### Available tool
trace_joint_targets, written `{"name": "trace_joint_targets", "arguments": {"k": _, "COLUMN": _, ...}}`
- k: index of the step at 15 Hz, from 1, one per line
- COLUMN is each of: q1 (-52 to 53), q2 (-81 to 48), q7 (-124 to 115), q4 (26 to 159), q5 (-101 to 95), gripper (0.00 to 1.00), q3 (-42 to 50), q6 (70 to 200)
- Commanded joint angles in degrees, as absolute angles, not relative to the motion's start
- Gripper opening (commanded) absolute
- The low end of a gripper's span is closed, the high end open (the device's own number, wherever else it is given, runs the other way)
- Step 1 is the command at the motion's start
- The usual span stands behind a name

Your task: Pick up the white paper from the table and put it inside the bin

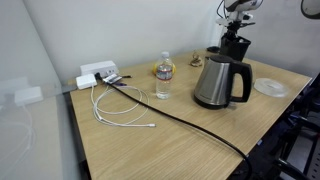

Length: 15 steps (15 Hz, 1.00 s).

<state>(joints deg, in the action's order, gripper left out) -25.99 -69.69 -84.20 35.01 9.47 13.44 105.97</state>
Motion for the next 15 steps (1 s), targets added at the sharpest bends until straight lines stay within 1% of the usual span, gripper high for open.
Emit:
{"name": "trace_joint_targets", "arguments": {"k": 1, "q1": -27.05, "q2": -71.25, "q7": -83.78, "q4": 32.61, "q5": 10.71, "gripper": 0.0, "q3": 12.35, "q6": 108.06}}
{"name": "trace_joint_targets", "arguments": {"k": 15, "q1": -26.01, "q2": -69.81, "q7": -83.2, "q4": 35.0, "q5": 9.46, "gripper": 0.01, "q3": 13.36, "q6": 108.62}}
